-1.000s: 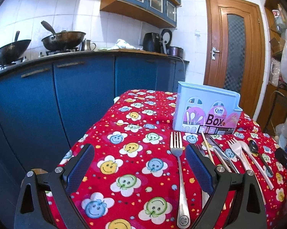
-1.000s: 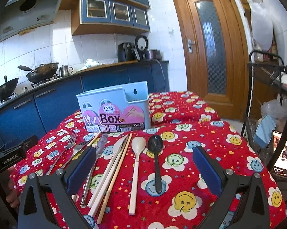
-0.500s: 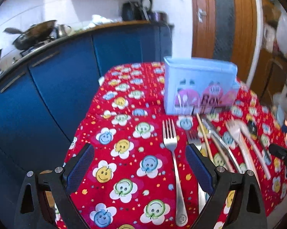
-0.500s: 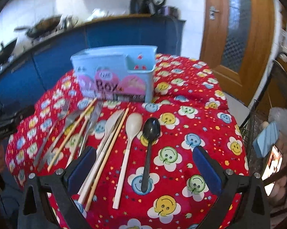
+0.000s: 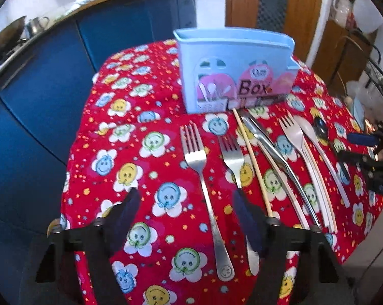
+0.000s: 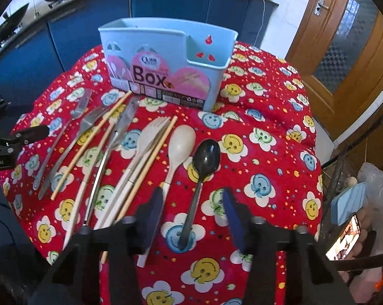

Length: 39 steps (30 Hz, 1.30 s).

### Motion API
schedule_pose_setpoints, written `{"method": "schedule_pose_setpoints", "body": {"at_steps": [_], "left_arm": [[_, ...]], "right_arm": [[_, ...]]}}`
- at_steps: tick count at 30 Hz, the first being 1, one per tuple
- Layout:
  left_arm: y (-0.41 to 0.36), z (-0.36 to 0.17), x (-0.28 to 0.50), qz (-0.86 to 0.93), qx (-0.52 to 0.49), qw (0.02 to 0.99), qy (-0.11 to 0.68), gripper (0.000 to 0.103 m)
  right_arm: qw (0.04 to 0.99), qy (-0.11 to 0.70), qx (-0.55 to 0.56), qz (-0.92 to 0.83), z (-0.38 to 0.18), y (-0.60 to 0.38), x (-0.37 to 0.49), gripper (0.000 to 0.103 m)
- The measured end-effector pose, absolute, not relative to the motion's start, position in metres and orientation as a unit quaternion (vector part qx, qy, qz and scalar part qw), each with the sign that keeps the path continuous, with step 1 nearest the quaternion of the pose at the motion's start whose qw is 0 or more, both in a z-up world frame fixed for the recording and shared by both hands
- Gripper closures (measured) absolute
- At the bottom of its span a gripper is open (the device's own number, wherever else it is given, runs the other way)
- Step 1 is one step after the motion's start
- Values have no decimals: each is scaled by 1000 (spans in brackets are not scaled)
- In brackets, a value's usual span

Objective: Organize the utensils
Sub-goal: 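Grasp the black spoon with the right tool while the left grasps a silver fork, then carry the black spoon to the blue box with right tool while left carries fork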

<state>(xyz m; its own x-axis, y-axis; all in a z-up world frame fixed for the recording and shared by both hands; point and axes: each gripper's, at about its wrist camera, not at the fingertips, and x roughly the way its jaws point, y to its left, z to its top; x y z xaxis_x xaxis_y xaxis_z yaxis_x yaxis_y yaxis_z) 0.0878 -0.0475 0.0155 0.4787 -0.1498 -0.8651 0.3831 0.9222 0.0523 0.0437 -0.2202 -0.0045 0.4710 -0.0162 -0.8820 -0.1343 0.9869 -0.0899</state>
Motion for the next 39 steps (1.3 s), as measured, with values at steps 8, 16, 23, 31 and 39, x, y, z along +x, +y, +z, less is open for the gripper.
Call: {"method": "schedule_pose_setpoints", "body": {"at_steps": [8, 16, 23, 31, 39], "left_arm": [[-50, 3, 99, -192, 89, 807, 551, 70], [-51, -5, 109, -202, 63, 774, 597, 78], [-53, -18, 120, -192, 58, 760, 618, 78], [-66, -18, 131, -190, 87, 755, 622, 84], [-61, -18, 131, -182, 79, 768, 609, 99]], "right_arm": [[822, 564, -59, 50, -17, -222, 54, 72], [803, 594, -24, 47, -25, -238, 66, 79], [797, 601, -16, 53, -25, -239, 75, 79], [787, 615, -15, 53, -30, -238, 90, 80], [804, 592, 2, 49, -29, -244, 92, 95]]}}
